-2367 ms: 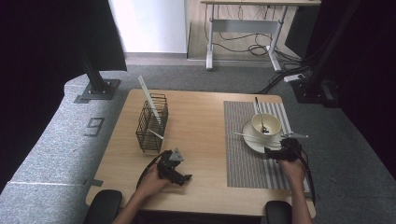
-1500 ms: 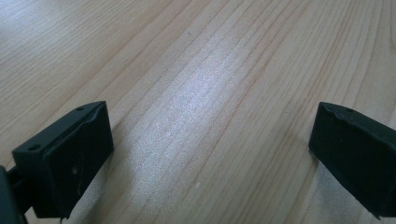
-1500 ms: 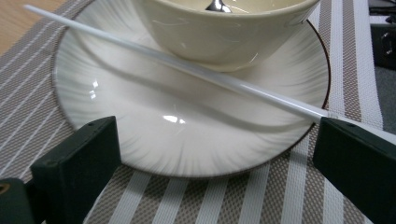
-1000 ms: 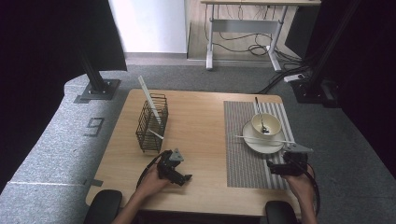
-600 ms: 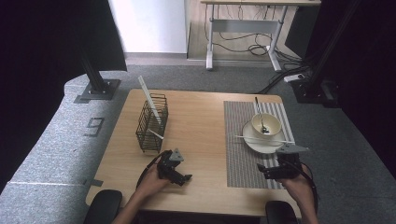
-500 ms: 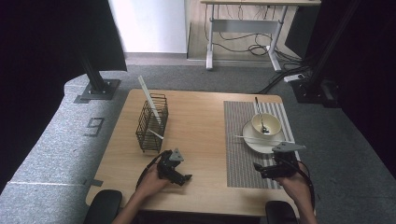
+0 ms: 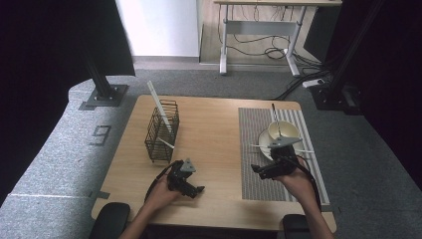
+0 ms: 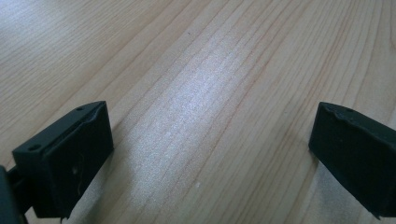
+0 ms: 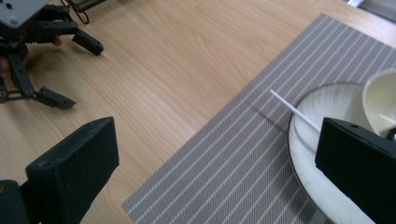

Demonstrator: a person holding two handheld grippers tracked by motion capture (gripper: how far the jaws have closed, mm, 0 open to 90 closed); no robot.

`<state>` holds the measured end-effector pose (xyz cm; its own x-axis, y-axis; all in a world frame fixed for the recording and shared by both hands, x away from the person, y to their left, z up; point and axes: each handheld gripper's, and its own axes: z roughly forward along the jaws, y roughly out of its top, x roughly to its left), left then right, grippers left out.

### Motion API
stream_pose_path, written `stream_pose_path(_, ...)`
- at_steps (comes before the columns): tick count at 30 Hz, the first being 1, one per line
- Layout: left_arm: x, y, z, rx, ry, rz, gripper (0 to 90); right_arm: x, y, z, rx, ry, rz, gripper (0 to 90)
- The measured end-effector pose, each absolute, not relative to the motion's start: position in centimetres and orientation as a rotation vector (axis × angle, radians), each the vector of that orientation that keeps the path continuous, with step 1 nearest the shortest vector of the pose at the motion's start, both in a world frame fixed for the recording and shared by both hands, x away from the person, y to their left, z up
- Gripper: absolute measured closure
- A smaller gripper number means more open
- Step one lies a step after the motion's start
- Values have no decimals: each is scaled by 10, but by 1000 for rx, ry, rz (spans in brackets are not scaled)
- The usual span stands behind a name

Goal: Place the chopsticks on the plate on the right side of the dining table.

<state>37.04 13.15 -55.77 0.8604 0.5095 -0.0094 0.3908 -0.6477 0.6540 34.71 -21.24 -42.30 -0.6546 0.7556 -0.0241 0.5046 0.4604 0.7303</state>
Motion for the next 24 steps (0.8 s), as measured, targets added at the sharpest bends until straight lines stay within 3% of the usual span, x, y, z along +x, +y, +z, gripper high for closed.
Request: stream_pose_path(24, 370, 131, -558, 2353, 657, 232, 0, 397, -129, -384, 916, 2482, 1081, 0)
